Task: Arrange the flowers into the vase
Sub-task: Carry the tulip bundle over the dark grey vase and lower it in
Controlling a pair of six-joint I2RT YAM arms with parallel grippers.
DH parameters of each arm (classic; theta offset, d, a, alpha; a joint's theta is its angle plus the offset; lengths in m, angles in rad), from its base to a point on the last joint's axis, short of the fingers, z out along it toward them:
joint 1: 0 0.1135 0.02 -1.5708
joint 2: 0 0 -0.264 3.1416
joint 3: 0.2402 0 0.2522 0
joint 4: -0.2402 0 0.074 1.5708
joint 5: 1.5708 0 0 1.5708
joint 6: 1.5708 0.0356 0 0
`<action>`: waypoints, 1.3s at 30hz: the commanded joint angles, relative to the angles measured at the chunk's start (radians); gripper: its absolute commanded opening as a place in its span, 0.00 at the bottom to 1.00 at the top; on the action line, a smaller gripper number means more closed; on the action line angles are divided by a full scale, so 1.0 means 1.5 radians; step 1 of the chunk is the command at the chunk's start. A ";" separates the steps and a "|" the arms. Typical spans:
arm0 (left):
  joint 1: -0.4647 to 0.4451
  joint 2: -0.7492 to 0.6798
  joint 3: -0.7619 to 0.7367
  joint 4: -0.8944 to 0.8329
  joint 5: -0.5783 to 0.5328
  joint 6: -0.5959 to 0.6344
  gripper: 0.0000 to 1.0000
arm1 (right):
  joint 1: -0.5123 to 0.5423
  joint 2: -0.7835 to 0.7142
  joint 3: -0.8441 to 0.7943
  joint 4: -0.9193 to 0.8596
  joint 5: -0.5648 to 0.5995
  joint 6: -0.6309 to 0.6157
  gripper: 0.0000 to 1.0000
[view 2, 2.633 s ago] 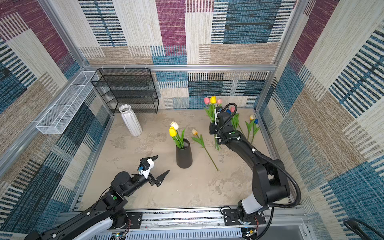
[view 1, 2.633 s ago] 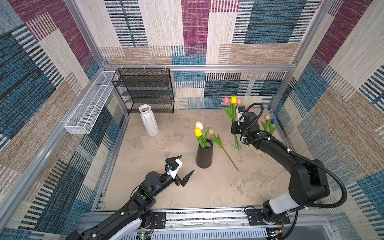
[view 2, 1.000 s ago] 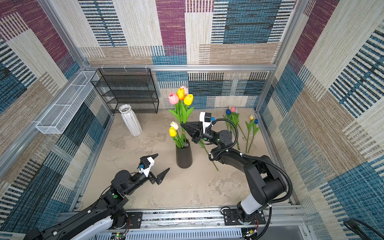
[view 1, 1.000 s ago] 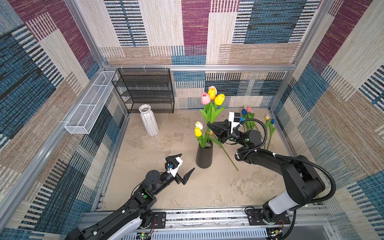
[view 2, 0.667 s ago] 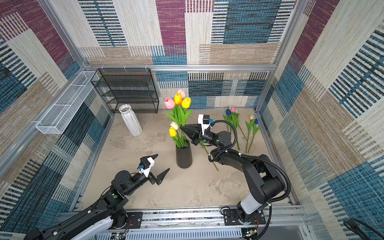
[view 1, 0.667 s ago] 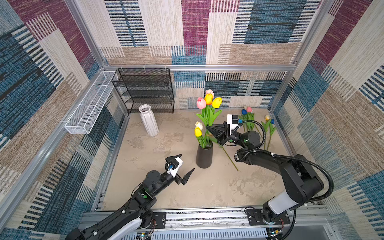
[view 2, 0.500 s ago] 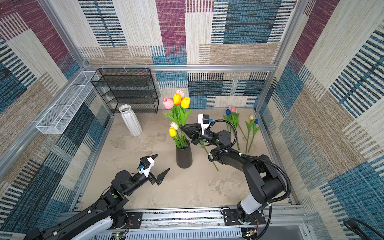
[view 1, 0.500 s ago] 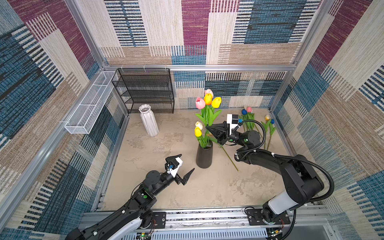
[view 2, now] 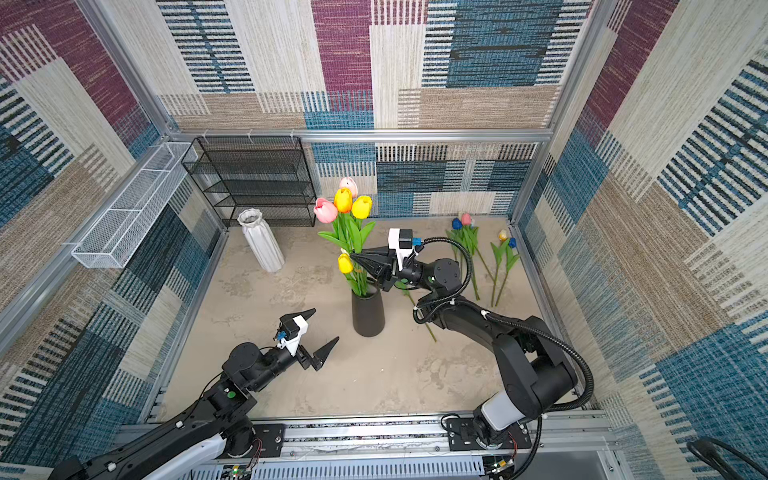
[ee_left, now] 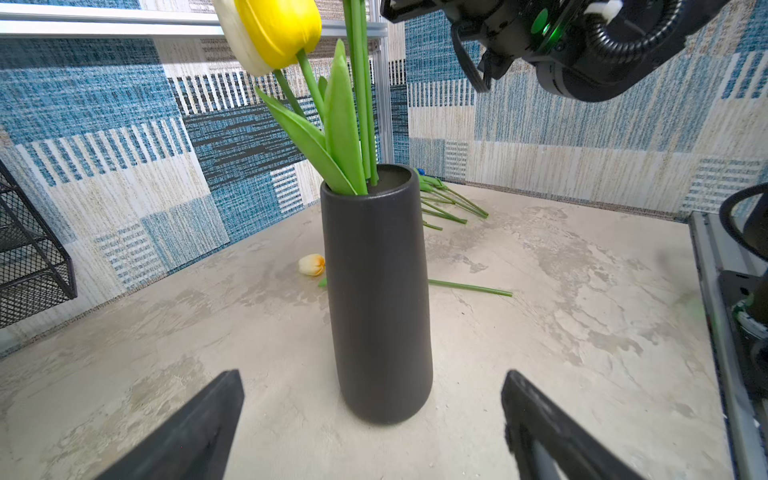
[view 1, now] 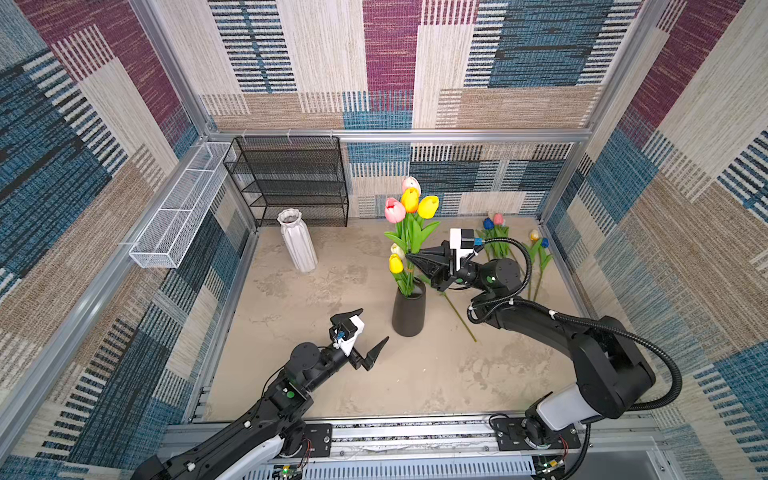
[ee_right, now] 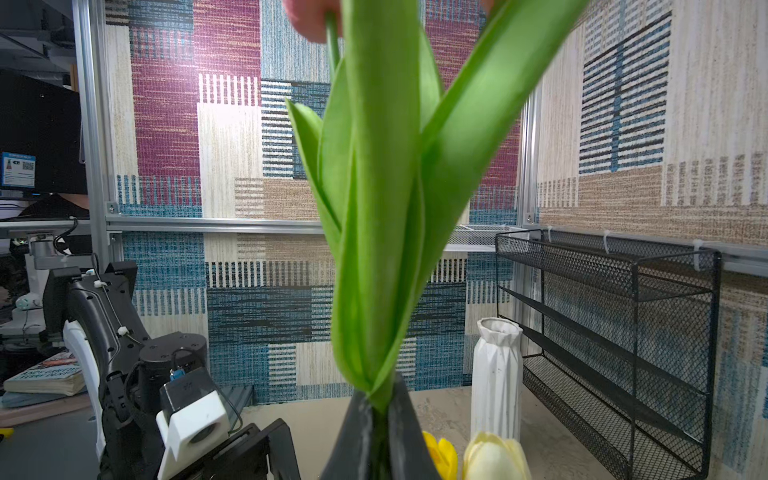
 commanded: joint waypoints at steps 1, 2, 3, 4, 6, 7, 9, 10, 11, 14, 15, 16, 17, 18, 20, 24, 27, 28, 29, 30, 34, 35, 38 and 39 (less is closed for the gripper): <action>0.000 -0.005 -0.004 0.025 0.001 0.010 1.00 | 0.001 0.008 -0.007 0.016 0.006 -0.004 0.01; 0.000 -0.010 -0.004 0.021 0.001 0.010 0.99 | 0.001 0.010 -0.009 0.016 0.009 -0.007 0.01; 0.000 -0.015 -0.004 0.014 0.000 0.010 1.00 | 0.001 0.011 -0.012 0.015 0.013 -0.011 0.01; 0.000 -0.020 -0.005 0.014 -0.001 0.010 1.00 | 0.001 0.010 -0.015 0.014 0.015 -0.014 0.01; 0.000 -0.028 -0.009 0.014 -0.007 0.012 1.00 | 0.001 0.005 -0.019 0.000 0.021 -0.028 0.01; 0.000 -0.033 -0.010 0.014 -0.008 0.012 1.00 | 0.001 0.002 -0.021 -0.007 0.025 -0.036 0.01; 0.000 -0.036 -0.011 -0.012 -0.010 0.014 1.00 | 0.001 -0.004 -0.023 -0.019 0.030 -0.045 0.01; 0.000 -0.034 -0.011 -0.013 -0.011 0.015 1.00 | 0.001 -0.008 -0.024 -0.024 0.032 -0.050 0.01; 0.000 -0.032 -0.011 -0.012 -0.011 0.015 1.00 | 0.001 -0.011 -0.028 -0.026 0.035 -0.054 0.01; 0.000 -0.024 -0.007 -0.005 -0.009 0.015 1.00 | 0.001 -0.020 -0.031 -0.037 0.048 -0.063 0.01; 0.000 -0.020 -0.007 -0.002 -0.009 0.016 1.00 | 0.001 -0.021 -0.030 -0.038 0.048 -0.062 0.01; 0.000 -0.017 -0.006 0.000 -0.008 0.016 1.00 | 0.001 -0.023 -0.027 -0.043 0.048 -0.061 0.01; 0.000 -0.013 -0.004 0.000 -0.007 0.017 1.00 | 0.001 -0.024 -0.025 -0.048 0.049 -0.059 0.01; 0.000 -0.009 -0.002 0.000 -0.006 0.017 1.00 | 0.000 -0.027 -0.023 -0.049 0.047 -0.059 0.01; 0.000 -0.002 0.002 0.000 -0.002 0.018 1.00 | 0.000 -0.034 -0.022 -0.057 0.050 -0.066 0.01; 0.000 0.010 0.003 0.032 0.000 0.018 1.00 | -0.003 -0.044 -0.015 -0.083 0.053 -0.088 0.00; 0.000 0.015 0.007 0.033 0.002 0.018 1.00 | -0.007 -0.045 -0.009 -0.092 0.045 -0.089 0.00; 0.000 0.015 0.007 0.034 0.000 0.017 1.00 | -0.007 -0.044 -0.010 -0.092 0.042 -0.088 0.00; 0.000 0.015 0.006 0.035 0.000 0.017 1.00 | -0.007 -0.042 -0.012 -0.089 0.042 -0.088 0.00; 0.000 0.015 0.006 0.037 -0.001 0.018 1.00 | -0.007 -0.038 -0.014 -0.084 0.037 -0.084 0.00; 0.000 0.013 0.005 0.034 -0.003 0.020 1.00 | -0.007 -0.027 -0.022 -0.080 0.025 -0.083 0.00; 0.000 0.013 0.005 0.032 -0.002 0.020 1.00 | -0.007 -0.026 -0.025 -0.080 0.023 -0.085 0.00; 0.000 0.009 0.002 0.029 -0.005 0.017 1.00 | -0.007 -0.025 -0.034 -0.087 0.021 -0.096 0.01; 0.000 0.008 -0.001 0.032 -0.006 0.016 1.00 | -0.007 -0.024 -0.038 -0.087 0.021 -0.100 0.01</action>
